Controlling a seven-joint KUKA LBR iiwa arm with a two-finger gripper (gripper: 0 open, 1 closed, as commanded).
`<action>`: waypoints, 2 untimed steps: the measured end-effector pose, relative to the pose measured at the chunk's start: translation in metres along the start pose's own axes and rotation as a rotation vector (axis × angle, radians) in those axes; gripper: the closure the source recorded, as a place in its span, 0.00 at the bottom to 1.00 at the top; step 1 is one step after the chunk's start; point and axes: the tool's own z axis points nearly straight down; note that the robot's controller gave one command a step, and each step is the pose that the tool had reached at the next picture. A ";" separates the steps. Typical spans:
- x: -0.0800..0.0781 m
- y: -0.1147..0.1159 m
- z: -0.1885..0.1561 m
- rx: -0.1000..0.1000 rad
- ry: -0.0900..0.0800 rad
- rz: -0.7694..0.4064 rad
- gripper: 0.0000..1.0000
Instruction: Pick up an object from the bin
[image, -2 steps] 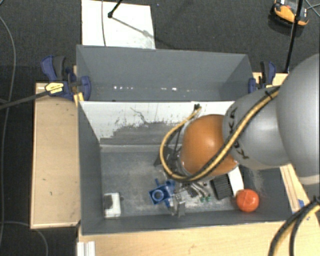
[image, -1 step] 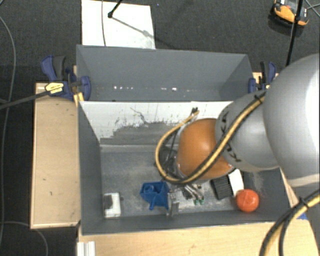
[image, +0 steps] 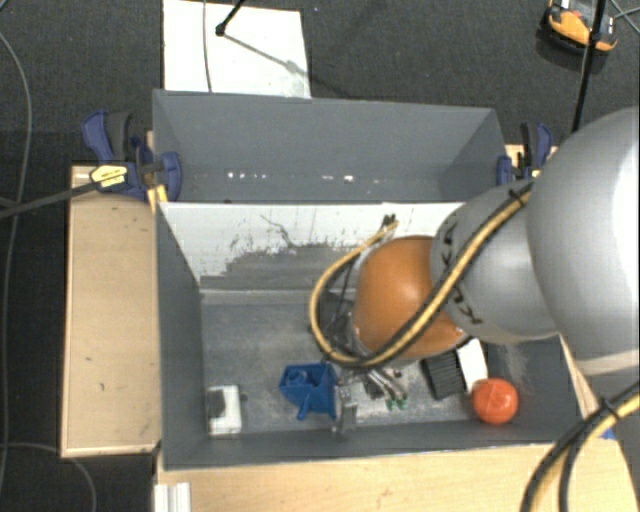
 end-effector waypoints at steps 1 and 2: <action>0.001 0.001 -0.006 0.000 0.003 0.005 1.00; 0.002 0.000 -0.019 0.000 0.006 0.003 1.00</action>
Offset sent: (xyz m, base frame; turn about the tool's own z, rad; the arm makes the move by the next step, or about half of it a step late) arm 0.0001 0.0001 0.0648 0.0000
